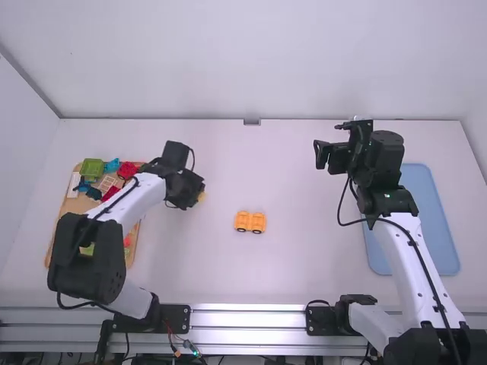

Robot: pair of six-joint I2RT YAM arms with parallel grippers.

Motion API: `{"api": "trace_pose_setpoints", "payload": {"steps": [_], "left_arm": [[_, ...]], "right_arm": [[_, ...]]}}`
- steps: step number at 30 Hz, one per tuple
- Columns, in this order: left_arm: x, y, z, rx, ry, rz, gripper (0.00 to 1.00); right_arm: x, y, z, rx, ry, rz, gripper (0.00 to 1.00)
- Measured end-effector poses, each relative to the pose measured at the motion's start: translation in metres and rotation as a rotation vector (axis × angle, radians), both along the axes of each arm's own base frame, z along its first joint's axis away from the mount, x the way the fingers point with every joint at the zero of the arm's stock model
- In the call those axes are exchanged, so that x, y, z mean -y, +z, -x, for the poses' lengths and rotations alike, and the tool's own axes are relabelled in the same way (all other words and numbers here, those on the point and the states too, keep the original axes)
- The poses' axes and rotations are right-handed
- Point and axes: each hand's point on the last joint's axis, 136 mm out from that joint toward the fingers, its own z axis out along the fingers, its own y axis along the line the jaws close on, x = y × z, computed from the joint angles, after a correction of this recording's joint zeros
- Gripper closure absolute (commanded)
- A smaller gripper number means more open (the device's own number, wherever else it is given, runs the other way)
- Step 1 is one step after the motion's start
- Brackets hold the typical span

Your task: Assemble lego blocks to make yellow taxi

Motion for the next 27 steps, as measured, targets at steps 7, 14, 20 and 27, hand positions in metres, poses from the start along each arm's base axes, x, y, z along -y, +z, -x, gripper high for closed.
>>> {"api": "trace_pose_setpoints", "payload": {"steps": [7,14,20,27], "left_arm": [[0.041,-0.013,0.033,-0.111,0.159,-0.046,0.98],[0.036,-0.017,0.033,-0.116,0.335,-0.066,0.98],[0.026,-0.049,0.05,-0.271,0.403,-0.162,0.98],[0.026,-0.05,0.042,-0.29,0.481,-0.176,0.98]], "right_arm": [[0.0,0.0,0.0,0.0,0.0,0.0,0.02],[0.0,-0.001,0.001,-0.008,-0.002,-0.003,0.02],[0.0,-0.001,0.001,-0.018,-0.018,-0.035,0.02],[0.0,-0.002,0.001,-0.026,-0.024,-0.048,0.02]]}}
